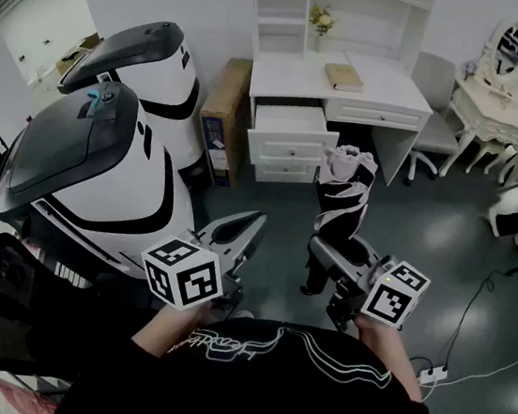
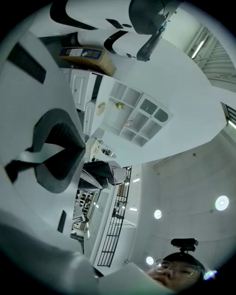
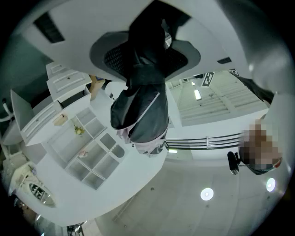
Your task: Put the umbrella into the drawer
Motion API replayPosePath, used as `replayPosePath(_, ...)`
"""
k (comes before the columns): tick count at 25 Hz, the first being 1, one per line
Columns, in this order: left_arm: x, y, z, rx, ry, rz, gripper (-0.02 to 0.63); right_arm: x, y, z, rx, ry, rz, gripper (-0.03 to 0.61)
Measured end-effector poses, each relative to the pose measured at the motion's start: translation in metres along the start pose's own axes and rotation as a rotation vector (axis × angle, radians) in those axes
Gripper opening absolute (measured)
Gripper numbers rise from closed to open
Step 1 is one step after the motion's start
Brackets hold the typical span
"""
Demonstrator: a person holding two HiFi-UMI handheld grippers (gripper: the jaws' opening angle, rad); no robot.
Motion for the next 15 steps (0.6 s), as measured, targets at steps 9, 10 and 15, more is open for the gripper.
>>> replayPosePath(9,-0.008,-0.003,-0.006,-0.029,0.004,-0.003,0.020,0.008,-0.004,0.000,-0.004,0.001,-0.005,0.212)
replayPosePath(10,-0.012,-0.005,-0.010,-0.034,0.004,0.002,0.020,0.011,-0.006,0.000,-0.006,-0.002,-0.007,0.213)
replayPosePath(15,-0.035,-0.019,-0.030,-0.061,-0.012,0.023,0.020,0.036,-0.017,-0.002,0.023,0.006,-0.062,0.216)
Point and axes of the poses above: the fingertips, and each gripper's own axes: z backward along the fingers, x to its right, y out of its top, the point moved 7 cm from there along z, backward along the fingers, and after that the axes turned 3 degrees about z, right-handed, at the moved point
